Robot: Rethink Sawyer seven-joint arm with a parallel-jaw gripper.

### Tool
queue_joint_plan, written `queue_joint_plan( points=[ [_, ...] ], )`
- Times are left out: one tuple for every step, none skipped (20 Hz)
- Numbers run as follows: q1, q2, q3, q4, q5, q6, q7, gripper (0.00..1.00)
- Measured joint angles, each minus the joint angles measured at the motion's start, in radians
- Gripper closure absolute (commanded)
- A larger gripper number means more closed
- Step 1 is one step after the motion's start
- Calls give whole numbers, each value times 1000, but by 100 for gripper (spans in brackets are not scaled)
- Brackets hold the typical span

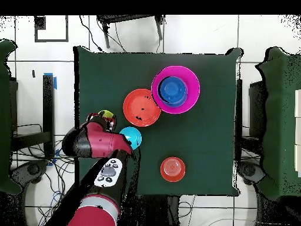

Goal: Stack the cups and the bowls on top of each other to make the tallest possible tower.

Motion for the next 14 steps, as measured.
queue_joint_plan(
  points=[
    [0,0,0,0,0,0,0,0],
    [0,0,0,0,0,0,0,0],
    [0,0,0,0,0,0,0,0],
    [0,0,-1,0,0,0,0,0],
    [0,0,-1,0,0,0,0,0],
    [1,0,-5,0,-1,0,0,0],
    [1,0,-6,0,-1,0,0,0],
    [1,0,-8,0,-1,0,0,0],
    [1,0,-10,0,-1,0,0,0],
    [1,0,-11,0,-1,0,0,0],
    [1,0,-12,0,-1,0,0,0],
    [1,0,-15,0,-1,0,0,0],
    [1,0,-16,0,-1,0,0,0],
    [1,1,-17,0,0,0,0,0]
  ],
)
